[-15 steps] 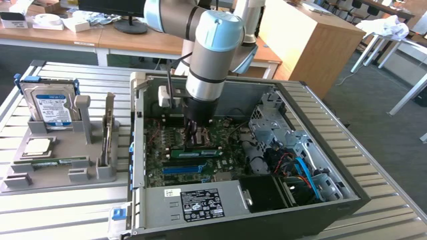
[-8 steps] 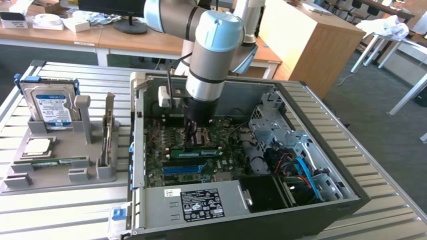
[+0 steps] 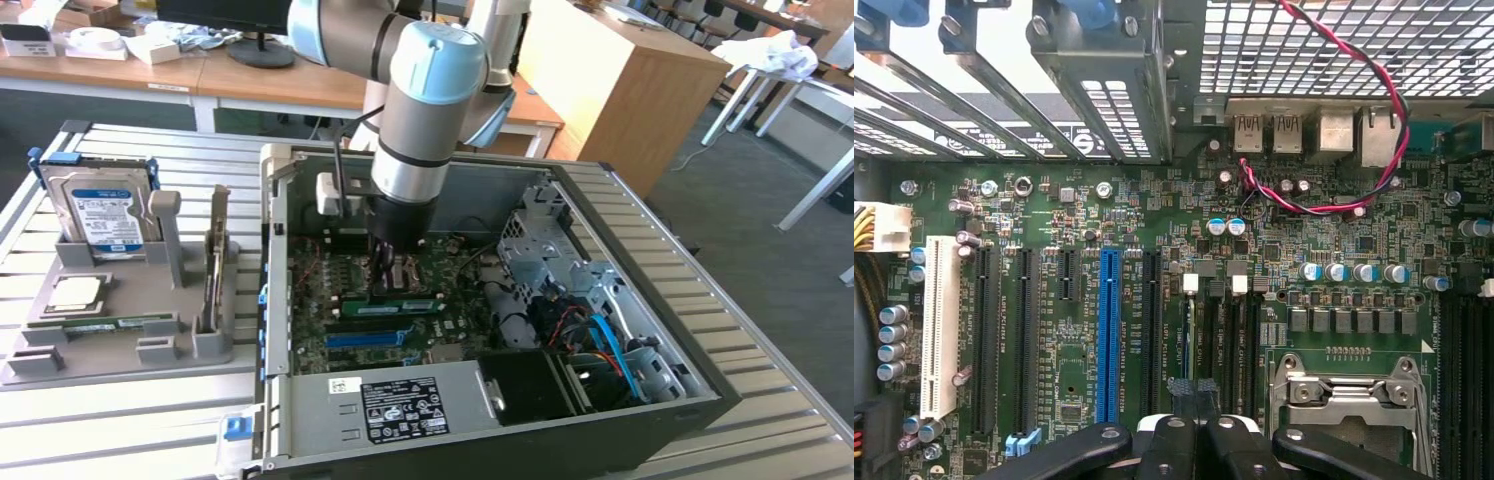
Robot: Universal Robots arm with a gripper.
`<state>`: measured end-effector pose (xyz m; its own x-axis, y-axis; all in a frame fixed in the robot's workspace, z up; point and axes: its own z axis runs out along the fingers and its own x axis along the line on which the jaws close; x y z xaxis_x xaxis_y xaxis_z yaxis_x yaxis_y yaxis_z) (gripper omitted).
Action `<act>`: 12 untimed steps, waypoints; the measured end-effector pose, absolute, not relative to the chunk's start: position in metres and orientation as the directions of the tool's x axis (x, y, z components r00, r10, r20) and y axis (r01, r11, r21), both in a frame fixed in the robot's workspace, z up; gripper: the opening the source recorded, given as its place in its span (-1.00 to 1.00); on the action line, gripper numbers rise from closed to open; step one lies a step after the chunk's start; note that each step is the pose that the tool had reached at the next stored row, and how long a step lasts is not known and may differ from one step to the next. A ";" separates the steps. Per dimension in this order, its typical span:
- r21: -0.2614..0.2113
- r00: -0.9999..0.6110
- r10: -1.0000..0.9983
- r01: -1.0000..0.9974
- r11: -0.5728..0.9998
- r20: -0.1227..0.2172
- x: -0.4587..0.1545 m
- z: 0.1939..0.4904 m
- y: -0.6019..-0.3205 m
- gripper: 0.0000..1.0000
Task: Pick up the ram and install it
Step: 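Press down the ram until it locks into place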
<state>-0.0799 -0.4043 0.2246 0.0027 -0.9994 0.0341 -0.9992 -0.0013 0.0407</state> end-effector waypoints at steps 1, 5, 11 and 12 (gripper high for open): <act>0.040 0.003 -0.999 -0.999 -0.001 0.034 -0.080 0.224 -0.404 -0.80; 0.037 0.003 -0.999 -0.999 -0.001 0.034 -0.080 0.223 -0.404 -0.80; 0.035 0.002 -0.999 -0.999 -0.001 0.034 -0.080 0.223 -0.404 -0.80; 0.034 0.002 -0.999 -0.999 -0.001 0.033 -0.080 0.223 -0.404 -0.80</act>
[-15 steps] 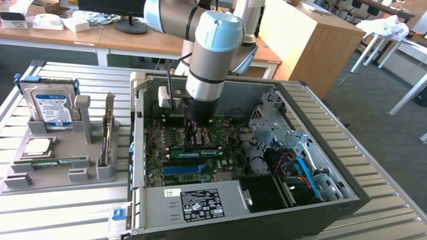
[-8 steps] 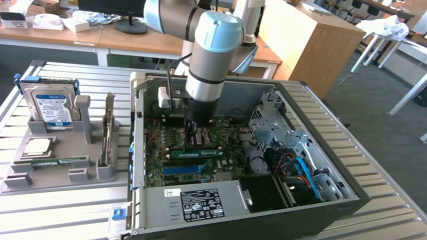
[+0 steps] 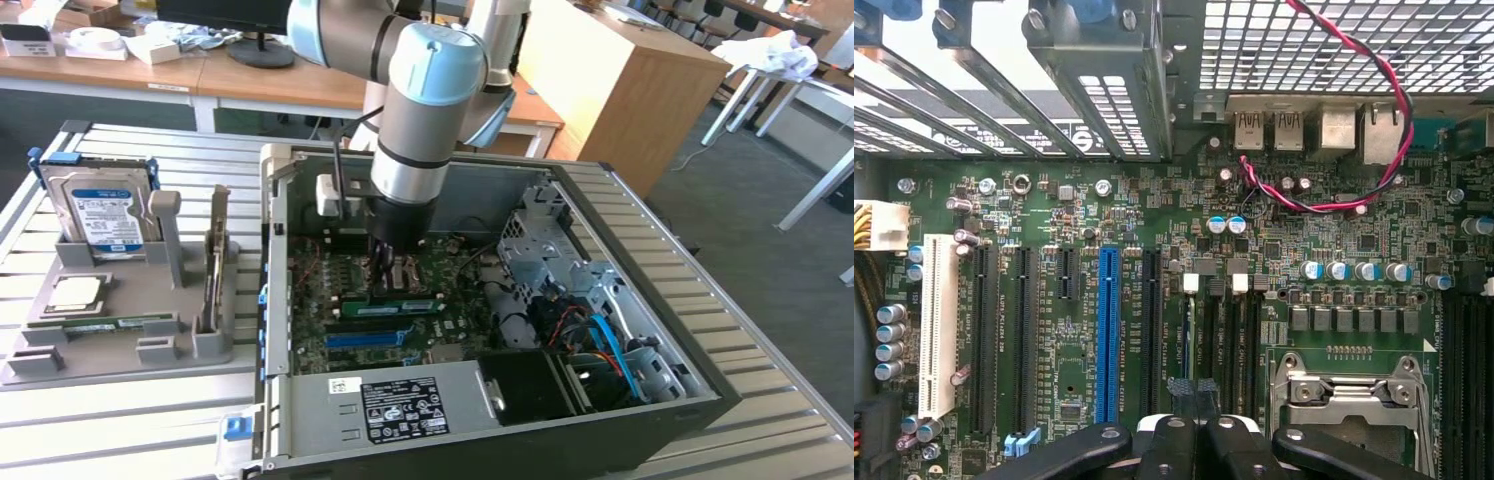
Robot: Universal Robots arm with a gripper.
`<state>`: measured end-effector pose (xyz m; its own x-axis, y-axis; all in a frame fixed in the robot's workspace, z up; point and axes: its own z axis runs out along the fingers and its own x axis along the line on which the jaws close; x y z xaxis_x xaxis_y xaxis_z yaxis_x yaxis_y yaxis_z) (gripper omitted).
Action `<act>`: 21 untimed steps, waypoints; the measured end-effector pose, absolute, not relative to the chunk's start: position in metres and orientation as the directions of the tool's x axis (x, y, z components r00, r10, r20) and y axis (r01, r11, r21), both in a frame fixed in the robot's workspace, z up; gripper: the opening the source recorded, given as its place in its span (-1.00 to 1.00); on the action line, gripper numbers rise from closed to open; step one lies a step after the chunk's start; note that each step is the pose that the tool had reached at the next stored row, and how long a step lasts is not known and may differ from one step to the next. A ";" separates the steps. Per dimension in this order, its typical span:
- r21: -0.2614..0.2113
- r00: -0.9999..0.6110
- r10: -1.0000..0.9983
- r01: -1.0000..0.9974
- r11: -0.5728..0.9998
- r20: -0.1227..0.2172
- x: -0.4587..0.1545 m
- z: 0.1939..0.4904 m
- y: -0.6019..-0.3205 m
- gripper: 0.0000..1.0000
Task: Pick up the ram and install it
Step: 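Press down the ram until it locks into place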
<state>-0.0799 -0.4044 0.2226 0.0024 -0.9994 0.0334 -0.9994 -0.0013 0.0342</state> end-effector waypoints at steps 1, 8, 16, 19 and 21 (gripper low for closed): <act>0.034 0.002 -0.999 -0.999 -0.001 0.033 -0.080 0.223 -0.404 -0.80; 0.033 0.003 -0.999 -0.999 -0.001 0.033 -0.080 0.222 -0.404 -0.80; 0.031 0.002 -0.999 -1.000 -0.001 0.032 -0.080 0.221 -0.404 -0.80; 0.029 0.002 -0.999 -1.000 -0.001 0.032 -0.080 0.221 -0.404 -0.80; 0.029 0.002 -0.999 -1.000 -0.001 0.032 -0.080 0.221 -0.404 -0.80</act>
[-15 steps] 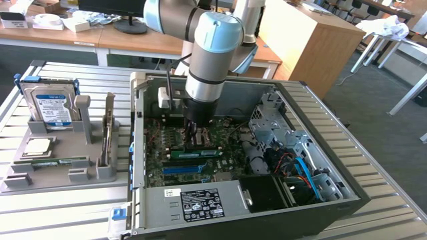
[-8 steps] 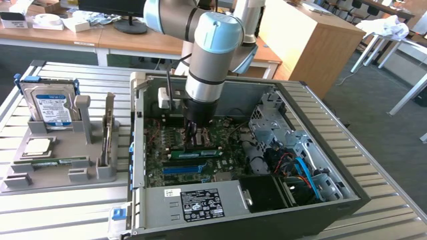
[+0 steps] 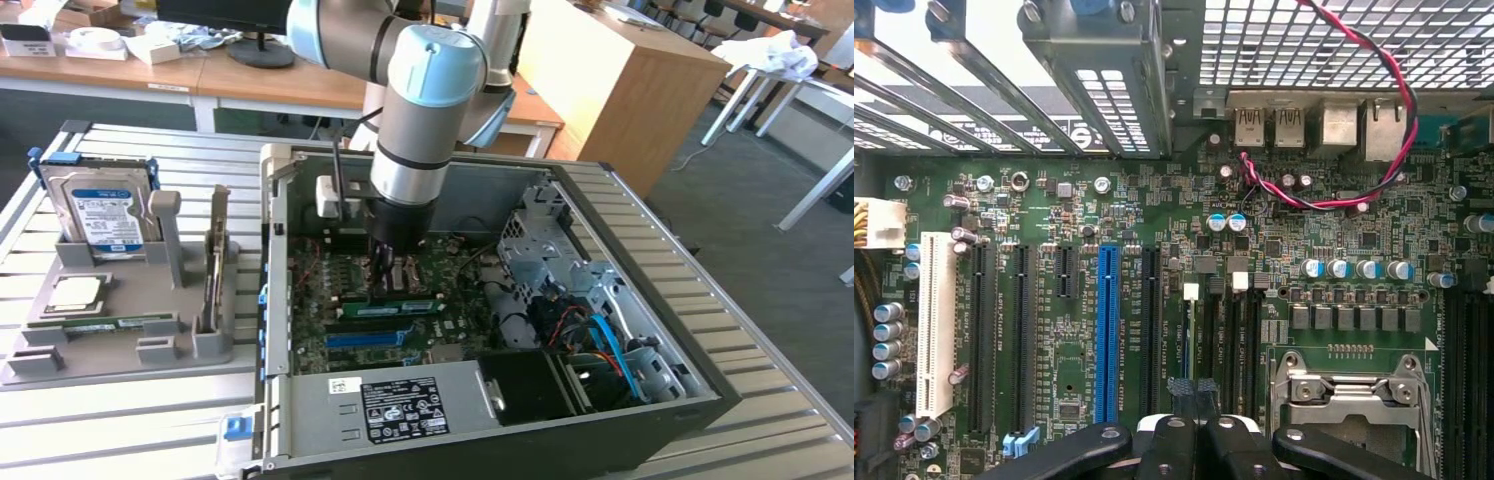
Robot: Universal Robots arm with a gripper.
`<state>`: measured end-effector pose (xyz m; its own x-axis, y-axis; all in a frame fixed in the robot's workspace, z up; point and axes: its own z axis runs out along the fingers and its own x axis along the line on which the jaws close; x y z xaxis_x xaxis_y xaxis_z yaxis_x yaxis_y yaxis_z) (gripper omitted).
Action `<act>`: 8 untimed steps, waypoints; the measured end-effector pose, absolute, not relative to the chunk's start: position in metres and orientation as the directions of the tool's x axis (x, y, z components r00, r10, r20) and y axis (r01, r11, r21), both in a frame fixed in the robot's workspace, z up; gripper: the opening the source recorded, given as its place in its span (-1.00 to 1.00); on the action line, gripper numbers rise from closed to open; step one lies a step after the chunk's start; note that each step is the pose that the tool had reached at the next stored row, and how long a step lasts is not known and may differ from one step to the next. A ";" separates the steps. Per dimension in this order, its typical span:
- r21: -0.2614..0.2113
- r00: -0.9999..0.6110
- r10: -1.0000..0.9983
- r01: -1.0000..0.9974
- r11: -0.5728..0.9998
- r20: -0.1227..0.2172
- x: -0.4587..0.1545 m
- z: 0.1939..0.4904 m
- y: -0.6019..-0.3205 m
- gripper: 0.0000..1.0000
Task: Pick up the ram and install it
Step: 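Press down the ram until it locks into place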
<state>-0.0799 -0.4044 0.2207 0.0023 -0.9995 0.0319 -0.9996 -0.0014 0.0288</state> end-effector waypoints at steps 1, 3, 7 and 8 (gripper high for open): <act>0.029 0.002 -0.999 -1.000 -0.001 0.032 -0.080 0.221 -0.404 -0.80; 0.029 0.002 -0.999 -1.000 -0.001 0.032 -0.080 0.221 -0.404 -0.80; 0.029 0.002 -0.999 -1.000 -0.001 0.032 -0.080 0.221 -0.404 -0.80; 0.029 0.002 -0.999 -1.000 -0.001 0.032 -0.080 0.221 -0.404 -0.80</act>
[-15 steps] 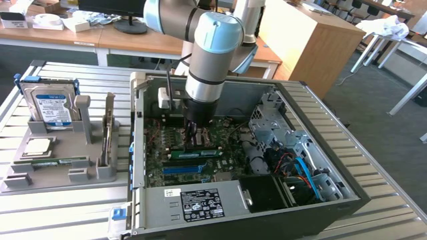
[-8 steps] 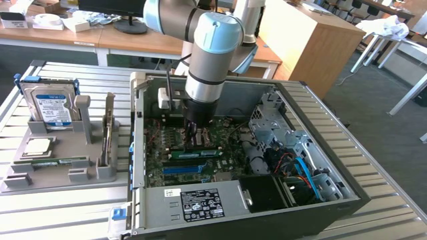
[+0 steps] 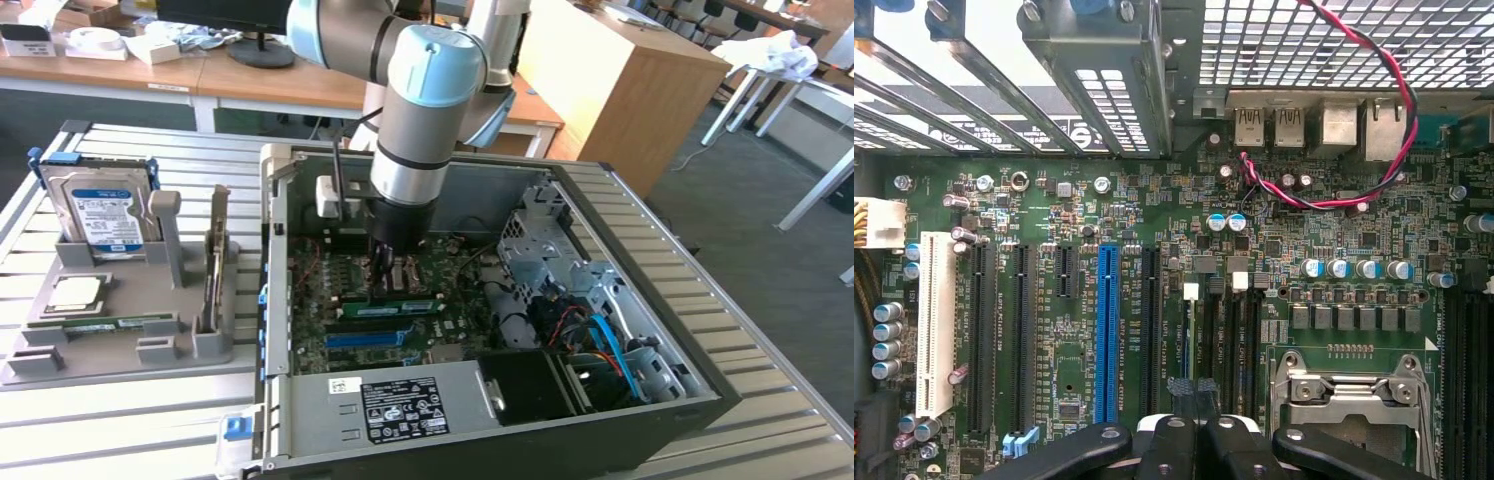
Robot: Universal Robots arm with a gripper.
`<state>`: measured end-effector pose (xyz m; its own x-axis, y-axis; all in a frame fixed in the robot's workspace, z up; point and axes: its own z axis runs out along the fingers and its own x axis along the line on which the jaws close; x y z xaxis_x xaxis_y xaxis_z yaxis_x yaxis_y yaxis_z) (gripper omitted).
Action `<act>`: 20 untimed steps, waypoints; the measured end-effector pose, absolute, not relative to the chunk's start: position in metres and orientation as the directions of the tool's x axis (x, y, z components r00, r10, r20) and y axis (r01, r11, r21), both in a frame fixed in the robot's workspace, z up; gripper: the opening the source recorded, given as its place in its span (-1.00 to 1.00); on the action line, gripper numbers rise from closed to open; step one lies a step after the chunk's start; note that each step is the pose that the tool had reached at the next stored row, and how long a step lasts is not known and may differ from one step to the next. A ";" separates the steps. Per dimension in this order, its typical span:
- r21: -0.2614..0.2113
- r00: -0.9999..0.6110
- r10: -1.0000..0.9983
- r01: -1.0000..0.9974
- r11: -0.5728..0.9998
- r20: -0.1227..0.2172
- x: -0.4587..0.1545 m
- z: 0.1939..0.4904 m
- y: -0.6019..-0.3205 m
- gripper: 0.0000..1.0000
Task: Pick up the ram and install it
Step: 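Press down the ram until it locks into place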
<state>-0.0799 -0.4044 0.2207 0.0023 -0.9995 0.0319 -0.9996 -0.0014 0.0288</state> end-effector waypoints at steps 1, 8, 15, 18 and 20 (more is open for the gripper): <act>0.029 0.002 -0.999 -1.000 -0.001 0.032 -0.080 0.221 -0.404 -0.80; 0.028 0.002 -0.999 -1.000 -0.001 0.032 -0.080 0.220 -0.404 -0.80; 0.029 0.002 -1.000 -1.000 -0.002 0.031 -0.080 0.232 -0.404 -0.80; 0.029 0.002 -0.999 -1.000 -0.001 0.032 -0.080 0.241 -0.404 -0.80; 0.029 0.002 -0.999 -1.000 -0.001 0.032 -0.080 0.248 -0.404 -0.80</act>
